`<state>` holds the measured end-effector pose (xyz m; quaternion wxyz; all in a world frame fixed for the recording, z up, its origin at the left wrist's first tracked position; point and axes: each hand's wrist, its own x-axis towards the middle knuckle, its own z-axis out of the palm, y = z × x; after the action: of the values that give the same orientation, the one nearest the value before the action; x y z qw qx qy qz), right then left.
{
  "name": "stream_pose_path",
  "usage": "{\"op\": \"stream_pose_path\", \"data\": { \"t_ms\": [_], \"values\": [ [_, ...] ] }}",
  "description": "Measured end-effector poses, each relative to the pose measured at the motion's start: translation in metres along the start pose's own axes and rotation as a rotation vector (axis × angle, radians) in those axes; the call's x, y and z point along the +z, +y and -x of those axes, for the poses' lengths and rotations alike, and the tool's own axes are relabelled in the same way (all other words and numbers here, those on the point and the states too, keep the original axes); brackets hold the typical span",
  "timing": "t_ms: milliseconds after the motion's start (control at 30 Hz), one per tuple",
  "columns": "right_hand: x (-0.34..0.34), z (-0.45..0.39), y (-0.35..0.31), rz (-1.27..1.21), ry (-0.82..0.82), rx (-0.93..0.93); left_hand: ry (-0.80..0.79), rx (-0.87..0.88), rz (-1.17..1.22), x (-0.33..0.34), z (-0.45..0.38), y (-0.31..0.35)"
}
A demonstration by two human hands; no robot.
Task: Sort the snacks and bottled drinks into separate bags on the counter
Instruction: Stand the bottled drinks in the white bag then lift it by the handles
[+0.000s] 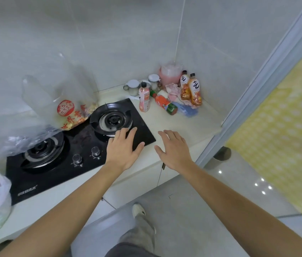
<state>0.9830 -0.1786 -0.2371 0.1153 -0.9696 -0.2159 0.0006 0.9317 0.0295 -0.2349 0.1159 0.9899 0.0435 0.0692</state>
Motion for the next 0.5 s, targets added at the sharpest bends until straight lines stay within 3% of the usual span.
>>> {"op": "stream_pose_path", "data": {
  "t_ms": [500],
  "values": [
    [0.027, -0.228, 0.118, 0.006, -0.1, 0.067, -0.071, -0.082, 0.13, 0.075, -0.256, 0.004]
  ]
}}
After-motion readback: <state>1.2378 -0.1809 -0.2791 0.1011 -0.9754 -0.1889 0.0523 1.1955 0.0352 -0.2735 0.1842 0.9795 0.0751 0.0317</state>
